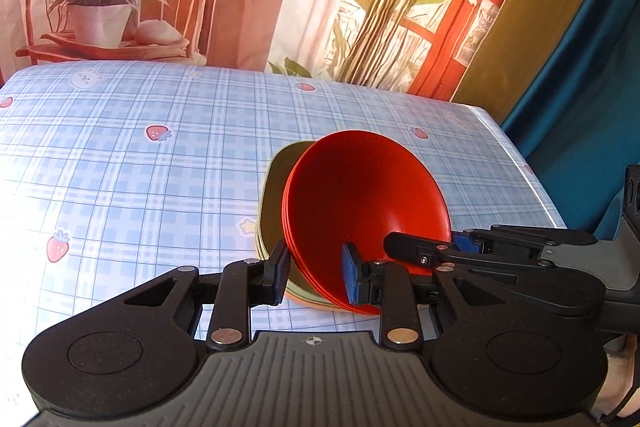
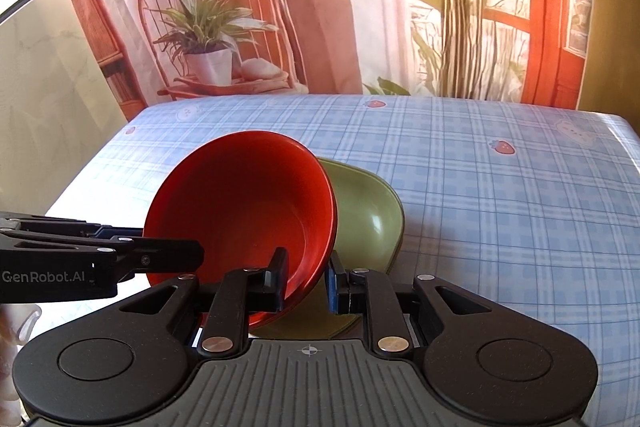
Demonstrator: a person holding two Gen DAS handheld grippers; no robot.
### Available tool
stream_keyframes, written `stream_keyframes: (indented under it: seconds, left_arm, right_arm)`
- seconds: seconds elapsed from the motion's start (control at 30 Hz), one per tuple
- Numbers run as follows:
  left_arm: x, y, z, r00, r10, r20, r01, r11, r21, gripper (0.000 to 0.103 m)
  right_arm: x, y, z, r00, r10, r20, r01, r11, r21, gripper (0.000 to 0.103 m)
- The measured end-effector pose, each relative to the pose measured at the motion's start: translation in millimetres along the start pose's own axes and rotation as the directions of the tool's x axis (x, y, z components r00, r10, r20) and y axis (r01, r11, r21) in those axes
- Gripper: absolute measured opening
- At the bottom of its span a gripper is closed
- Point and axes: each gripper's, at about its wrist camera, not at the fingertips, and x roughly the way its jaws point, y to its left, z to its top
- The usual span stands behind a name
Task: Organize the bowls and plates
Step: 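Lift the stacked red bowls with the left tool onto the green plate stack, then lower the red bowls into the green plate and open the left tool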
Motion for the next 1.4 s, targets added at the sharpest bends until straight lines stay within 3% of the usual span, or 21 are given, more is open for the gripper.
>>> stream_keyframes:
  seconds: [0.47,0.97,1.03,1.2,1.3,1.4]
  left_arm:
    - [12,6,0,1.0,-0.005,-0.016,0.004,1.0,-0.017,0.03]
    - [-14,-7,9,0.999,0.02,0.027,-0.02,1.0,0.017,0.032]
    - [-21,-11,11,0.999,0.024,0.042,-0.025,0.999,0.027,0.04]
    - [-43,-22,15,0.995,0.044,0.084,-0.049,0.997,0.058,0.049]
    - [-60,-28,16,0.989,0.088,0.115,-0.098,0.992,0.083,0.063]
    - [-79,-32,16,0.983,0.105,0.154,-0.121,0.988,0.1,0.073]
  right_arm:
    - [10,-4,-3,1.0,-0.016,-0.016,0.016,1.0,0.021,0.022]
    - [-26,-12,0,0.997,-0.047,0.053,0.046,0.999,0.019,0.028]
    - [-34,-13,0,0.996,-0.05,0.067,0.049,0.999,0.018,0.031]
    - [-57,-16,3,0.993,-0.053,0.108,0.052,0.999,0.014,0.036]
    - [-73,-15,5,0.99,-0.049,0.134,0.048,0.999,0.009,0.04]
    - [-91,-11,6,0.985,-0.046,0.164,0.047,0.999,-0.005,0.052]
